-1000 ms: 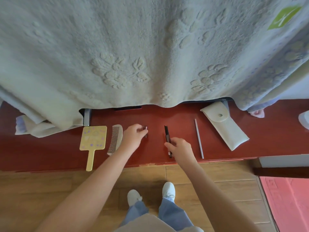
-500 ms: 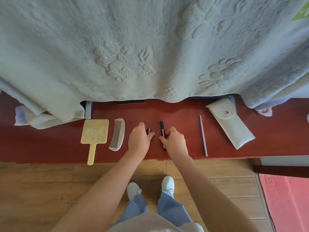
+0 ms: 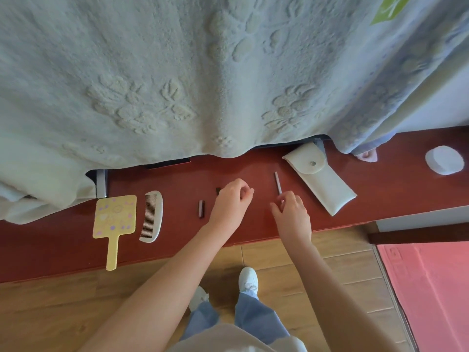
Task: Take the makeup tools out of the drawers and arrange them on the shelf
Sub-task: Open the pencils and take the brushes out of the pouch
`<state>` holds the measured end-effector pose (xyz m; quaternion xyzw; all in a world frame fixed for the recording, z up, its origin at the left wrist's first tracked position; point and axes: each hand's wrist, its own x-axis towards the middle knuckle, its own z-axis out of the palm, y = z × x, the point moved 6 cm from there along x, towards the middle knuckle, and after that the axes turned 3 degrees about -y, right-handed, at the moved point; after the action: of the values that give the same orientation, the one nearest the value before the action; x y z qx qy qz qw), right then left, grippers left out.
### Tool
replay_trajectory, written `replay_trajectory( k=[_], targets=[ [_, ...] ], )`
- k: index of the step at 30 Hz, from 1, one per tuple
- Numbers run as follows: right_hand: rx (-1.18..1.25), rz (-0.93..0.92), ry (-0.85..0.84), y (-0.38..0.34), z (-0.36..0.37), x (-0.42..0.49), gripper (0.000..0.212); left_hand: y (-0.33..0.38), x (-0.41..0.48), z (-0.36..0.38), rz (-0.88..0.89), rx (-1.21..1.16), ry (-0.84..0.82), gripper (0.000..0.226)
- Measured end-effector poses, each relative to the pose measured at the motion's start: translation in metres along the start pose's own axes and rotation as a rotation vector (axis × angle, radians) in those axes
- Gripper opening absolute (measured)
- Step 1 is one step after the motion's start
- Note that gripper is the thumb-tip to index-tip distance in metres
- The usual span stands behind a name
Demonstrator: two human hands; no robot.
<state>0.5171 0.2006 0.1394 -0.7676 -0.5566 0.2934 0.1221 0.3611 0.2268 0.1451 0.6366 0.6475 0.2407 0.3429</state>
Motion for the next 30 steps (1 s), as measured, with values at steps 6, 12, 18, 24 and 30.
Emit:
replay_trajectory(
  k=[6, 12, 18, 24, 30],
  targets=[
    [-0.048, 0.067, -0.034, 0.028, -0.006, 0.009, 0.023, 0.017, 0.014, 0.048, -0.082, -0.068, -0.167, 0.020],
    [0.036, 0.077, -0.067, 0.036, -0.004, 0.014, 0.027, 0.005, 0.028, 0.065, -0.222, -0.169, -0.206, 0.022],
    [0.225, 0.005, -0.162, 0.040, -0.009, 0.004, 0.017, 0.011, 0.029, 0.062, -0.296, -0.411, -0.326, 0.030],
    [0.378, 0.005, -0.311, 0.027, -0.010, -0.006, 0.006, 0.033, 0.017, 0.046, -0.229, -0.530, -0.506, 0.022],
    [0.458, -0.141, -0.386, 0.002, -0.006, -0.016, 0.016, 0.050, 0.011, 0.018, -0.039, -0.462, -0.350, 0.026]
  ],
)
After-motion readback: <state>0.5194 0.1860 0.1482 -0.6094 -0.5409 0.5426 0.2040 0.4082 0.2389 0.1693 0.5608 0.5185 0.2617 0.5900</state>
